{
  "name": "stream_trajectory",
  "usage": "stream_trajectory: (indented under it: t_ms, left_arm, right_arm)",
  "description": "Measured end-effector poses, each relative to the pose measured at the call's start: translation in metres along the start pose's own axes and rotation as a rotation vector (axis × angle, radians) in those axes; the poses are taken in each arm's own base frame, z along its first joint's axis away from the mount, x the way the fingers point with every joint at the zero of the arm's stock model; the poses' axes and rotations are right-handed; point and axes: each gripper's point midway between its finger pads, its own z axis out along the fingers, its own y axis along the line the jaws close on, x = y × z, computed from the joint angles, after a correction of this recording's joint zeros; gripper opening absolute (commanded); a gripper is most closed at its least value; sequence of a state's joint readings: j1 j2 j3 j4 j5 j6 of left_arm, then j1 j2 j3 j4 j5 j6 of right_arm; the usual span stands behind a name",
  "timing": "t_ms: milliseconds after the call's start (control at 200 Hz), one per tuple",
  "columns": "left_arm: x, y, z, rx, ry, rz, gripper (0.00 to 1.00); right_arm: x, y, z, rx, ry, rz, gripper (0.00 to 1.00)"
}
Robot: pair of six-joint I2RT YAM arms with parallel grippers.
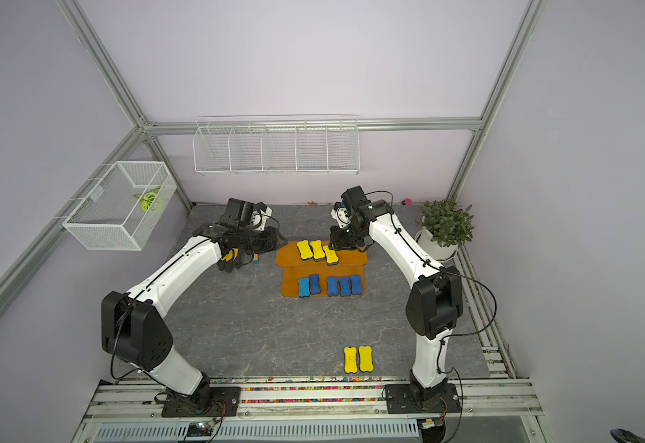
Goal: Remove the whiteboard erasers from the shelf
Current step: Pick up the whiteboard eraser from the shelf.
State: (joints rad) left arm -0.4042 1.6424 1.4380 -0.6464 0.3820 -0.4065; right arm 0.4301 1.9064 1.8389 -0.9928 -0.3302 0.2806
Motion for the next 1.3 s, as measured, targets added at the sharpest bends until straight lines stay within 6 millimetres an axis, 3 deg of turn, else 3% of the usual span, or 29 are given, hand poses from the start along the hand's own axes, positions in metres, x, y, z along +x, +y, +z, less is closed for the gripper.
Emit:
stream_trajectory:
  t_ms: [360,985,1300]
  left_arm:
    - [0.000,0.000,0.000,0.000,-0.001,0.000,0.39]
    - [-0.001,0.002,-0.001,-0.002,-0.003,-0.003,0.39]
    - [-0.002,0.002,-0.001,-0.002,-0.004,-0.005,0.38]
  right_arm:
    - [0.009,-0.006,0.011,0.010,0.032,0.023,0.30]
    - [0.010,-0.006,0.012,-0.091,-0.031,0.081,0.00]
    - [0.010,-0.005,0.010,-0.110,-0.075,0.131,0.00]
